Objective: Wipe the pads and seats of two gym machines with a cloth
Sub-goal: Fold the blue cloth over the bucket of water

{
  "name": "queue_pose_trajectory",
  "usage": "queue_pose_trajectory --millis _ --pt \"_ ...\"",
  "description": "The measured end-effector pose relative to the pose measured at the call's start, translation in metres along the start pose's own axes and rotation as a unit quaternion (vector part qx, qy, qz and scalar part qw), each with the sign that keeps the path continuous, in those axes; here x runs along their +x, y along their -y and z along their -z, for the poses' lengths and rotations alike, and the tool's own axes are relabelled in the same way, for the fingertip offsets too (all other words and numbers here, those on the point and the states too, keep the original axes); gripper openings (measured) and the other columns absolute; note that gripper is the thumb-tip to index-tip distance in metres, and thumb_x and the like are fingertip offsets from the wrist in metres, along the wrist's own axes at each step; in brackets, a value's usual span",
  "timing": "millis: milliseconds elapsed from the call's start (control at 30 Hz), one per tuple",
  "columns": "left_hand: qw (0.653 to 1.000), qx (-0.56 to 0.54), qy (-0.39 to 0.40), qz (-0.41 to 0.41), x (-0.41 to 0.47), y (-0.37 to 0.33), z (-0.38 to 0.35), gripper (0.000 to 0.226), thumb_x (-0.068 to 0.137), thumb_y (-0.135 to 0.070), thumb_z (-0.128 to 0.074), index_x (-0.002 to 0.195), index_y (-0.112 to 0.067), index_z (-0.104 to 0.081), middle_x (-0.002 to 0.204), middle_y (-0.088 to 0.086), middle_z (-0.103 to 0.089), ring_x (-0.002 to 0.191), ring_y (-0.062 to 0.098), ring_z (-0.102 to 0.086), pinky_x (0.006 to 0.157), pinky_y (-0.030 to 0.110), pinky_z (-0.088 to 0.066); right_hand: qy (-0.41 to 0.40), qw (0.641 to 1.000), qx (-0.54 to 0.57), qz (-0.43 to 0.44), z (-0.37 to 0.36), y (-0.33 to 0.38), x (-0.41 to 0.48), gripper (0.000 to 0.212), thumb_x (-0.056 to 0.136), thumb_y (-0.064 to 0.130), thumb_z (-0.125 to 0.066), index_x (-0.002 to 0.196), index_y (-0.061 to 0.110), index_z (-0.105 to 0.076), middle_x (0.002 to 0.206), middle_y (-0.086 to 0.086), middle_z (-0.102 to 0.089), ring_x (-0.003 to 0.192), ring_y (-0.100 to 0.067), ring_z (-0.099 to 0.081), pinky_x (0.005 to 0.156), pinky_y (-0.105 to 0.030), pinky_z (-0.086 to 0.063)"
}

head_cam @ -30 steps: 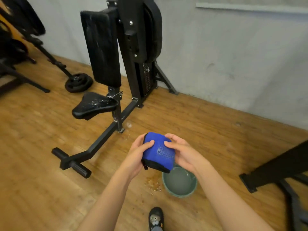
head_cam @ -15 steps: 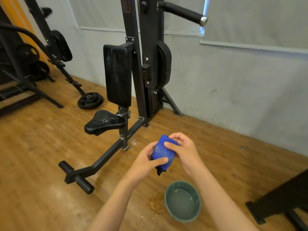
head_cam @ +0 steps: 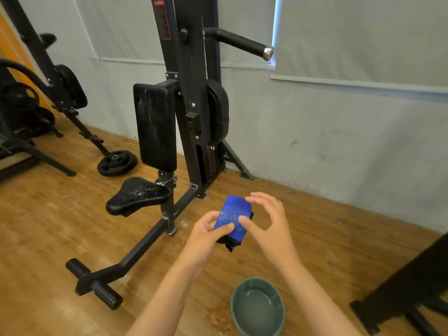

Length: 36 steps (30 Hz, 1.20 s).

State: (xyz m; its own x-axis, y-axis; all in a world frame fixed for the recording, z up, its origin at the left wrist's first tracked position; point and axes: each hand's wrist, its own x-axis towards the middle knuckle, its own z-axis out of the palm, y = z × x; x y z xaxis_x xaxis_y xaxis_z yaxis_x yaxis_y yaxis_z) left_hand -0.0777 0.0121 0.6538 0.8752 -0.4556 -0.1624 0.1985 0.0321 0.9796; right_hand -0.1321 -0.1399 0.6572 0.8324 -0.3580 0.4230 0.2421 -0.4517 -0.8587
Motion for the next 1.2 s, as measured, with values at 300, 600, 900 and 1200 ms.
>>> queue_pose_trajectory --millis 300,600,900,1200 --pt "0.997 -0.047 0.053 -0.035 0.006 -0.009 -0.006 0.066 0.072 -0.008 -0.072 0.132 -0.017 -0.045 0.104 0.019 -0.071 0.088 0.028 -0.068 0.073 0.036 -0.053 0.128 0.990 -0.029 -0.054 0.008 -0.006 0.005 0.062 0.068 0.038 -0.082 0.122 0.037 -0.051 0.124 0.026 -0.047 0.115 0.008 -0.046 0.093 -0.012 -0.037" --pt "0.991 0.060 0.105 -0.054 0.005 -0.019 0.012 0.078 0.065 -0.005 -0.077 0.136 -0.020 -0.048 0.133 0.003 -0.058 0.116 0.020 -0.061 0.095 0.036 -0.051 0.166 0.979 0.045 -0.110 0.011 -0.003 0.014 0.042 0.066 0.026 -0.085 0.102 0.031 -0.062 0.098 0.008 -0.069 0.089 -0.011 -0.065 0.084 -0.034 -0.054" --pt "0.971 0.192 0.116 -0.086 0.007 -0.034 0.012 0.047 0.074 -0.014 -0.082 0.116 -0.015 -0.062 0.114 0.000 -0.069 0.107 0.014 -0.065 0.093 0.027 -0.049 0.151 0.971 0.140 -0.123 0.018 0.008 0.027 0.032 0.072 0.014 -0.083 0.098 0.018 -0.066 0.093 0.001 -0.073 0.086 -0.012 -0.067 0.079 -0.021 -0.053" --pt "0.996 0.044 -0.034 -0.069 0.002 -0.015 -0.029 0.024 0.083 -0.008 -0.070 0.107 -0.003 -0.067 0.099 0.012 -0.073 0.093 0.023 -0.069 0.078 0.025 -0.056 0.075 0.903 0.339 -0.254 -0.008 0.005 0.005 0.041 0.082 0.043 -0.062 0.108 0.012 -0.068 0.101 -0.007 -0.073 0.094 -0.018 -0.067 0.083 -0.032 -0.052"
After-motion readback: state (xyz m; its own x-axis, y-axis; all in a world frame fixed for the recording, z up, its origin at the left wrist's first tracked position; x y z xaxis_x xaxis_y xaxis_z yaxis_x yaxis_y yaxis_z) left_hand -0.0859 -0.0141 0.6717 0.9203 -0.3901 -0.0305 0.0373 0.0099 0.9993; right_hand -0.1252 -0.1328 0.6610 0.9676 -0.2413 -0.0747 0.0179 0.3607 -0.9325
